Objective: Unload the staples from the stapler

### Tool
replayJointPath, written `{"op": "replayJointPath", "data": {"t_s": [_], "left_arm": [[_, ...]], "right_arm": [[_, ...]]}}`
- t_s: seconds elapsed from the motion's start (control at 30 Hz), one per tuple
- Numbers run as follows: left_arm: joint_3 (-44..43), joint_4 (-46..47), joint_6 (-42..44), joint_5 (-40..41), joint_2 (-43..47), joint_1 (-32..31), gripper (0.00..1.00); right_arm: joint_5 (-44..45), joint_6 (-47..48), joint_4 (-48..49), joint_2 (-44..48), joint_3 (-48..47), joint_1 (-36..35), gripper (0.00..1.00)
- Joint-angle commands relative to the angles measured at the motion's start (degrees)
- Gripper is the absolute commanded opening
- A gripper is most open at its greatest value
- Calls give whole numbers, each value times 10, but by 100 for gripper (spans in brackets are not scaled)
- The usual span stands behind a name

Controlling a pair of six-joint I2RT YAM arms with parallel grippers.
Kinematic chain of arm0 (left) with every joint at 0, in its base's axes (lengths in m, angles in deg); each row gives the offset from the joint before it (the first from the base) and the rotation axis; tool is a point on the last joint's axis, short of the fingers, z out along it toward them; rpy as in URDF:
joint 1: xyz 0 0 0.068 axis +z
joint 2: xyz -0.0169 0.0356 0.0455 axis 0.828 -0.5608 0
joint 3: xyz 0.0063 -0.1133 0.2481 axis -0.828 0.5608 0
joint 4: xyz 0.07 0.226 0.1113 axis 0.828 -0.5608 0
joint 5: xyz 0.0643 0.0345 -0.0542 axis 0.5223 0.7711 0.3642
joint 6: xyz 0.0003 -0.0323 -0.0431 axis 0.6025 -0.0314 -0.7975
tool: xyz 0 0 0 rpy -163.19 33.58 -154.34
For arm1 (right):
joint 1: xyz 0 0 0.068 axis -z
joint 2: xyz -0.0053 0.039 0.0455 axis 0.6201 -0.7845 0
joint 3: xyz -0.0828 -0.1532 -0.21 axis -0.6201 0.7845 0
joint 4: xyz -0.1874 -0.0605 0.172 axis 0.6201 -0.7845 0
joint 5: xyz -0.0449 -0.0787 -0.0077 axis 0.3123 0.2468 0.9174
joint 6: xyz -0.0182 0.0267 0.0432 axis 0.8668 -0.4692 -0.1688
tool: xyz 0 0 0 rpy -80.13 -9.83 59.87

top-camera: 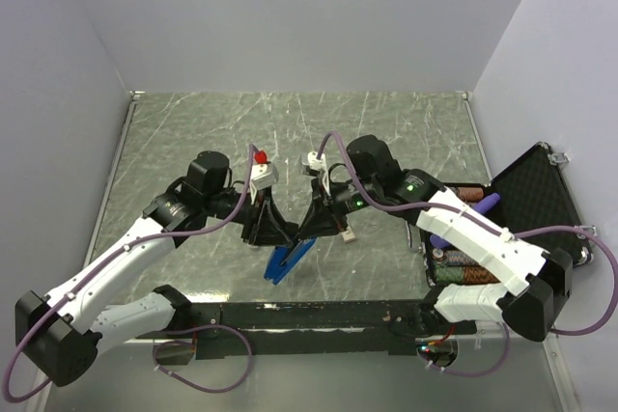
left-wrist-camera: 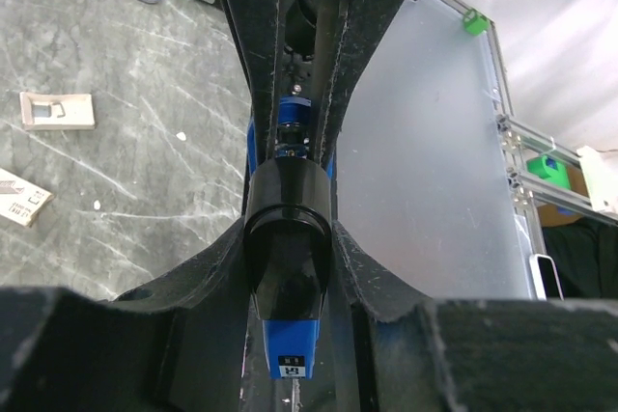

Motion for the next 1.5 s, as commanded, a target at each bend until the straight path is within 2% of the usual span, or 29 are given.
{"op": "replayJointPath", "data": {"t_s": [0.0, 0.17, 0.5, 0.67, 0.83, 1.0, 1.47], "left_arm": [[-7, 89, -30, -3, 42, 0, 1], [-4, 122, -55, 22, 64, 0, 1], [9, 198, -108, 91, 101, 0, 1], [24, 251, -138, 84, 92, 0, 1], [24, 241, -133, 75, 85, -2, 1], [21, 214, -114, 75, 79, -10, 1], [16, 169, -88, 98, 73, -32, 1]], "right_arm": [[-19, -11, 29, 33, 48, -6, 6], [-20, -39, 67, 65, 101, -10, 1], [-10, -67, 101, 96, 149, -14, 1], [1, -79, 123, 89, 139, -14, 9], [16, -79, 124, 78, 113, -14, 15], [39, -79, 115, 77, 94, -14, 25], [112, -50, 53, 93, 40, -14, 38]]}}
